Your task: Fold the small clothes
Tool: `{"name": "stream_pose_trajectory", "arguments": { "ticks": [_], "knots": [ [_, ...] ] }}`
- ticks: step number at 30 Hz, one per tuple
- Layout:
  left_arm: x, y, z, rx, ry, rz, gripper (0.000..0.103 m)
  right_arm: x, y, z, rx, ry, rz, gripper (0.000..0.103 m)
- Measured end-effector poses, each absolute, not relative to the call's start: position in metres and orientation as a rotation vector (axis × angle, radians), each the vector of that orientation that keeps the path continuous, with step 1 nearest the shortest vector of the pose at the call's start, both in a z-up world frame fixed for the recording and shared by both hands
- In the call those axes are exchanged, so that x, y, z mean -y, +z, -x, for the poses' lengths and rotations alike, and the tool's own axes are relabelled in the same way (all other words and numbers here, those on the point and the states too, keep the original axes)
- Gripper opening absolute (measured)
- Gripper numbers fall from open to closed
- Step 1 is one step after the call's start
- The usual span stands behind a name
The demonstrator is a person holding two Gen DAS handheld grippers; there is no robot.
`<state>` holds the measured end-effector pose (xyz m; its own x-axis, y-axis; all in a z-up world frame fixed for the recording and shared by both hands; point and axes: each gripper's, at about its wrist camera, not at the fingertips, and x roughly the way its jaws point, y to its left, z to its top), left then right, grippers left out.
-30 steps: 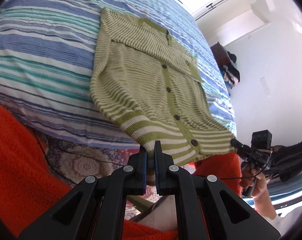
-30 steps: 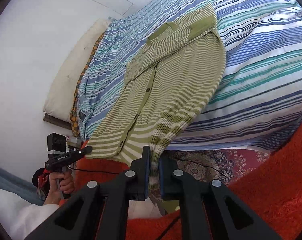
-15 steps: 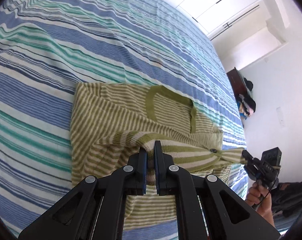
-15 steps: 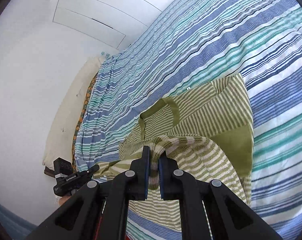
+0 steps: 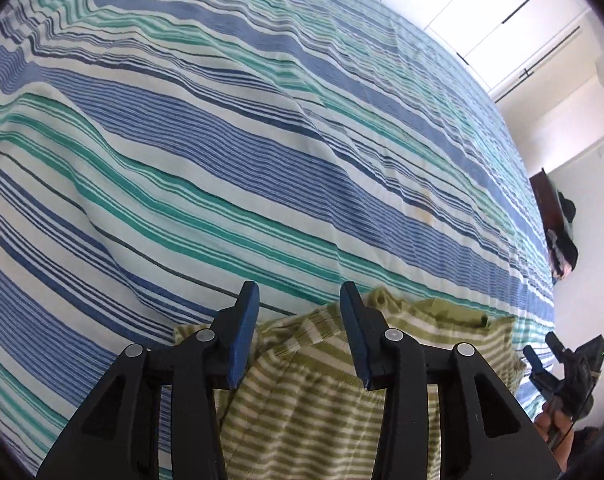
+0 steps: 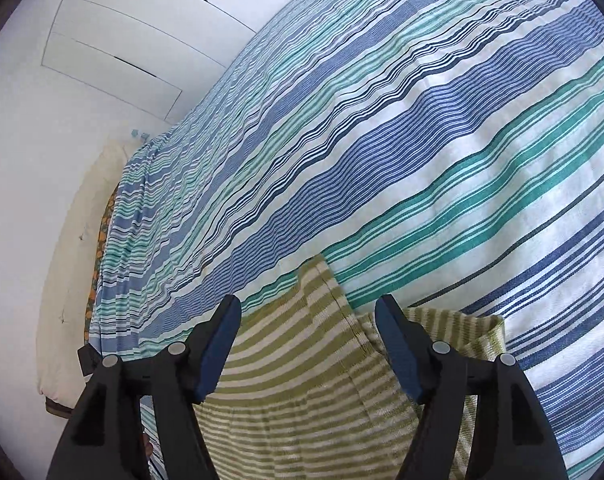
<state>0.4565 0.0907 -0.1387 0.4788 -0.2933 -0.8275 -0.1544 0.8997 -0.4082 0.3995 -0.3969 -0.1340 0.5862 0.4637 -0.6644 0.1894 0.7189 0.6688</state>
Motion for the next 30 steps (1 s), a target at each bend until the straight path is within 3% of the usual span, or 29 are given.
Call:
{"name": "stream_pose_trajectory", "arguments": {
  "ticks": [4, 7, 8, 10, 12, 13, 15, 19, 23, 26, 28, 30],
  "knots": [
    [-0.082, -0.111, -0.415, -0.999, -0.220, 0.417, 0.047, 0.380, -0.103, -0.378, -0.920, 0.300, -0.616, 0.070],
    [-0.056, -0.116, -0.365, -1.018, -0.398, 0.347, 0.065, 0.335, -0.085, -0.342, -0.928, 0.456, -0.347, 0.070],
    [-0.046, -0.126, -0.351, -1.047, -0.414, 0.291, 0.066, 0.320, -0.085, -0.328, -0.941, 0.505, -0.252, 0.069],
    [-0.037, -0.154, -0.329, -1.128, -0.374, 0.140, 0.064, 0.298, -0.105, -0.296, -1.001, 0.571, -0.071, 0.064],
    [-0.051, -0.177, -0.315, -1.182, -0.316, 0.089, 0.049, 0.299, -0.141, -0.273, -1.093, 0.482, 0.120, 0.058],
    [-0.062, -0.178, -0.309, -1.180, -0.300, 0.102, 0.047, 0.312, -0.158, -0.265, -1.122, 0.420, 0.171, 0.053],
    [-0.081, -0.169, -0.301, -1.171, -0.275, 0.163, 0.042, 0.340, -0.159, -0.250, -1.085, 0.368, 0.159, 0.049],
    [-0.089, -0.137, -0.285, -1.094, -0.255, 0.229, 0.062, 0.356, -0.124, -0.234, -1.038, 0.266, 0.126, 0.050],
    [-0.067, -0.129, -0.270, -1.058, -0.310, 0.232, 0.064, 0.327, -0.100, -0.221, -0.971, 0.374, 0.079, 0.050],
    [-0.061, -0.159, -0.264, -1.132, -0.269, 0.189, 0.064, 0.310, -0.123, -0.213, -1.023, 0.429, 0.037, 0.050],
    [-0.065, -0.181, -0.257, -1.187, -0.215, 0.143, 0.042, 0.310, -0.156, -0.209, -1.106, 0.379, 0.039, 0.050],
    [-0.073, -0.177, -0.245, -1.168, -0.225, 0.162, 0.042, 0.325, -0.168, -0.199, -1.101, 0.347, -0.020, 0.049]
  ]
}}
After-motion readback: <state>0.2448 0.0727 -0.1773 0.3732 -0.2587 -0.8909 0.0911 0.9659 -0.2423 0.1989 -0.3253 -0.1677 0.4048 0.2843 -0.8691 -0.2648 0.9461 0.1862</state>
